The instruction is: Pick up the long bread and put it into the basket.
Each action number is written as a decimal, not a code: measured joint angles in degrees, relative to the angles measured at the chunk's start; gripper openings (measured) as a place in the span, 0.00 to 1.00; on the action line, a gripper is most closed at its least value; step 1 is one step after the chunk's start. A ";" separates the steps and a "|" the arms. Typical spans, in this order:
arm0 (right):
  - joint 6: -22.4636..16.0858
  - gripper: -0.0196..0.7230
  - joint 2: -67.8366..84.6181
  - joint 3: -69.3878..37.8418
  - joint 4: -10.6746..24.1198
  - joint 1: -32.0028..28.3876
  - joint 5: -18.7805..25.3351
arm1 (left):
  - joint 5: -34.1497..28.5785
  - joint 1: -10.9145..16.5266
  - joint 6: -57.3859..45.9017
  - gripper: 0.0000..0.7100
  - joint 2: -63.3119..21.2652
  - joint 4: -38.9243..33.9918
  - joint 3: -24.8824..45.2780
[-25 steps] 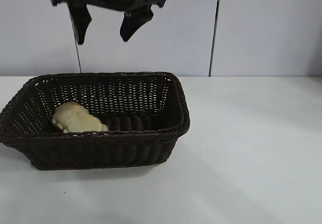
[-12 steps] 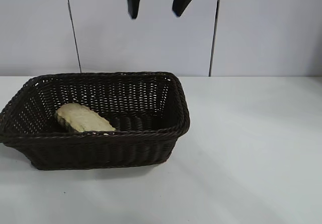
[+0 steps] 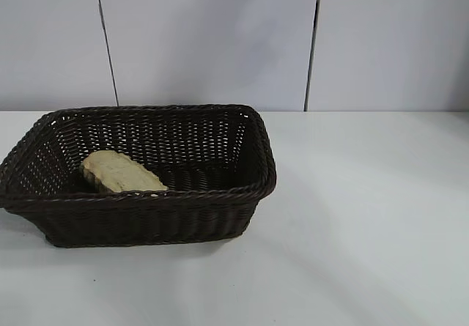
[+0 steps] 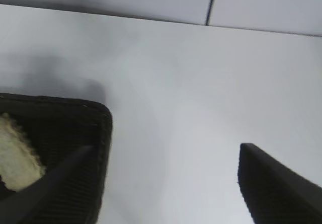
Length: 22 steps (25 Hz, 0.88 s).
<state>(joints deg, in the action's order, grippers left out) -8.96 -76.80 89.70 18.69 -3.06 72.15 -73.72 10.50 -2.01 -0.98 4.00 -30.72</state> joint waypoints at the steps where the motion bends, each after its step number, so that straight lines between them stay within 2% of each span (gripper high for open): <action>1: -0.24 0.75 0.80 -0.43 0.56 -2.80 0.11 | 0.00 0.00 0.00 0.85 0.00 0.00 0.00; 3: -0.38 0.75 1.36 -0.63 -0.77 -7.24 0.12 | 0.00 -0.07 0.00 0.85 0.00 0.00 0.00; 4: 0.09 0.75 1.43 -0.63 -2.72 -8.06 0.06 | 0.00 -0.31 0.00 0.85 0.00 0.00 0.00; 6: 1.98 0.75 1.43 -0.75 -7.08 -8.27 -0.09 | 0.00 -0.63 0.00 0.85 0.00 0.00 0.00; 8: 3.38 0.75 1.43 -1.00 -9.64 -8.27 -0.02 | 0.00 -0.82 0.00 0.85 0.00 0.00 0.00; 13: 5.26 0.75 5.61 -1.20 -11.44 -8.34 -0.02 | 0.00 -0.82 0.00 0.85 0.00 0.00 0.00; 22: 6.81 0.75 29.33 -1.10 -11.26 -8.34 0.41 | 0.00 -0.82 0.00 0.85 0.00 -0.01 0.00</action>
<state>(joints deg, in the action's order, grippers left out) -2.14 -47.47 88.60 7.43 -11.39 72.56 -73.72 9.68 -2.01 -0.98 3.99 -30.72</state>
